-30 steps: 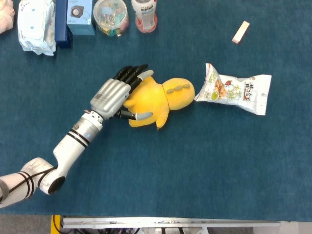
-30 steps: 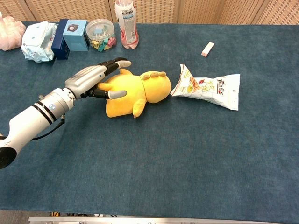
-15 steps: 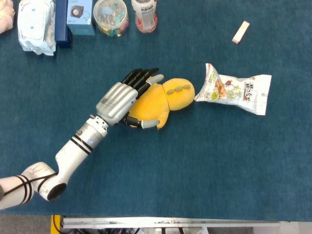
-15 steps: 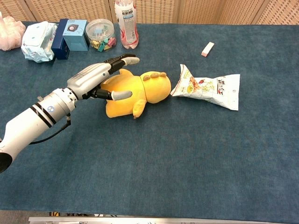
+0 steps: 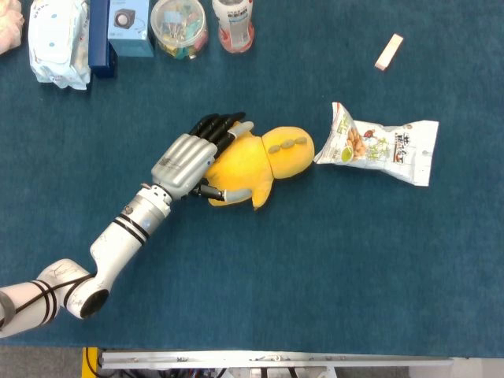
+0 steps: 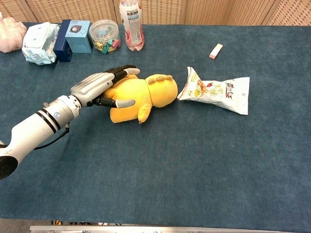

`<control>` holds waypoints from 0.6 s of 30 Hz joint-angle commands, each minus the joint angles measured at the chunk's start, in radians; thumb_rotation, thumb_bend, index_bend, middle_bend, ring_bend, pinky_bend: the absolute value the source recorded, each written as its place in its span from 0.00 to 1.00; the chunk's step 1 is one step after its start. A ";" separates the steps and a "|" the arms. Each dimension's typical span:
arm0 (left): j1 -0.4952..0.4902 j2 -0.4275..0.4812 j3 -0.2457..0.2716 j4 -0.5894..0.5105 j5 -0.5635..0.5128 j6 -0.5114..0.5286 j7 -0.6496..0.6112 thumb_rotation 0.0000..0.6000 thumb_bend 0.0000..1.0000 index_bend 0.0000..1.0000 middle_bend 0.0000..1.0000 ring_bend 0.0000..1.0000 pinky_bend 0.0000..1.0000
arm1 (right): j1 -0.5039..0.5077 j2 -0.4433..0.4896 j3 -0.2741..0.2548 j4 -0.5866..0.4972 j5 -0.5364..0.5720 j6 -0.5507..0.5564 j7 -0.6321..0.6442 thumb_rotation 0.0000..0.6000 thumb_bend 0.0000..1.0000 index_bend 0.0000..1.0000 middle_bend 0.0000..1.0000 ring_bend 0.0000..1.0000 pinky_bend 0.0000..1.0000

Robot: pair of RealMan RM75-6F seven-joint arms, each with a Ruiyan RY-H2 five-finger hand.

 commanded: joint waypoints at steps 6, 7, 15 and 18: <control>0.015 0.014 -0.025 0.007 -0.023 0.024 0.002 0.24 0.00 0.00 0.00 0.00 0.00 | 0.001 -0.001 0.000 -0.001 0.000 -0.001 -0.001 1.00 0.18 0.45 0.50 0.38 0.41; 0.018 0.022 -0.027 0.001 -0.023 0.030 0.003 0.24 0.00 0.00 0.00 0.00 0.00 | 0.001 -0.002 0.000 0.000 0.000 -0.002 -0.001 1.00 0.18 0.45 0.50 0.38 0.41; 0.079 0.129 -0.019 -0.106 -0.045 0.086 0.051 0.24 0.00 0.00 0.00 0.00 0.00 | 0.004 -0.005 0.000 0.010 0.005 -0.011 0.006 1.00 0.18 0.45 0.50 0.38 0.41; 0.114 0.166 -0.025 -0.160 -0.072 0.118 0.087 0.38 0.00 0.00 0.00 0.00 0.00 | 0.007 -0.007 0.000 0.014 0.009 -0.019 0.009 1.00 0.18 0.45 0.49 0.38 0.41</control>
